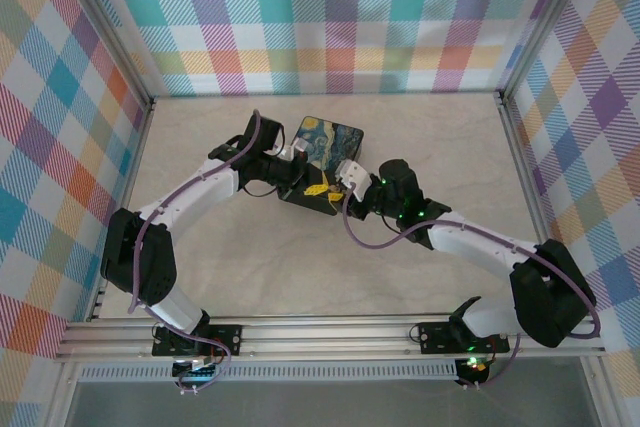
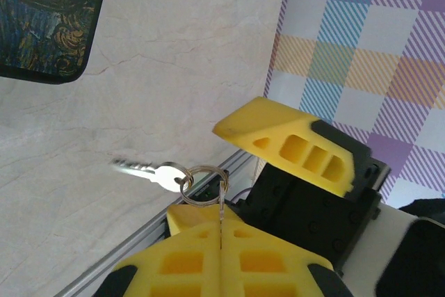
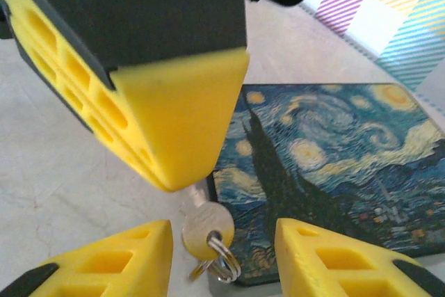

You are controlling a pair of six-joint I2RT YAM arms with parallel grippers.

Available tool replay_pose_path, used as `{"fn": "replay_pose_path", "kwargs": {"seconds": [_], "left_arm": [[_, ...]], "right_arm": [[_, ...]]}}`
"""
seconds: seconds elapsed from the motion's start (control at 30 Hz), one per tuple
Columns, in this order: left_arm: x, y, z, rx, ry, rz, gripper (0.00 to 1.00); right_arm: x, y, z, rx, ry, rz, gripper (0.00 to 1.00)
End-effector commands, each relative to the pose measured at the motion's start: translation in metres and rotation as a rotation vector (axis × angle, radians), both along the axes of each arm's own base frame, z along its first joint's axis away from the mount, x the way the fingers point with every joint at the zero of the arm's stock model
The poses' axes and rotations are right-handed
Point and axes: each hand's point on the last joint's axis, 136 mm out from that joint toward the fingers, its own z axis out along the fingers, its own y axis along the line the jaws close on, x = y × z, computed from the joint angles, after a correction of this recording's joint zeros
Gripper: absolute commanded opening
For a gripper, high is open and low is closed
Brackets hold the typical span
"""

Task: Unlock a padlock with a key

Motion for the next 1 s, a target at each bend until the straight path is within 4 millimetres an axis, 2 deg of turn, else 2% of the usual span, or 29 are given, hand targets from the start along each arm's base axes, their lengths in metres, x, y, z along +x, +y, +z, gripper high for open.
{"fn": "replay_pose_path", "kwargs": {"seconds": [0.0,0.17,0.33,0.47,0.67,0.77,0.97], "left_arm": [[-0.002,0.001,0.01,-0.021,0.015,-0.004,0.0],[-0.001,0.0,0.012,-0.026,0.007,-0.004,0.0],[0.0,-0.001,0.015,-0.036,0.002,-0.005,0.0],[-0.001,-0.001,0.015,-0.041,0.005,-0.007,0.0],[0.001,-0.004,0.019,-0.061,0.004,-0.005,0.0],[0.002,-0.004,0.02,-0.063,0.002,-0.006,0.0],[0.003,-0.004,0.02,-0.065,0.006,-0.002,0.0]], "right_arm": [[0.005,-0.001,0.026,0.037,-0.114,-0.024,0.41],[0.001,0.001,0.028,0.03,-0.109,-0.011,0.32],[-0.002,0.003,0.026,0.022,-0.106,-0.003,0.31],[-0.001,0.003,0.027,0.023,-0.11,-0.007,0.24],[-0.003,0.005,0.022,0.003,-0.113,0.003,0.23],[-0.003,0.005,0.018,-0.017,-0.105,0.005,0.1],[-0.003,0.004,0.016,-0.027,-0.096,-0.001,0.0]]}}
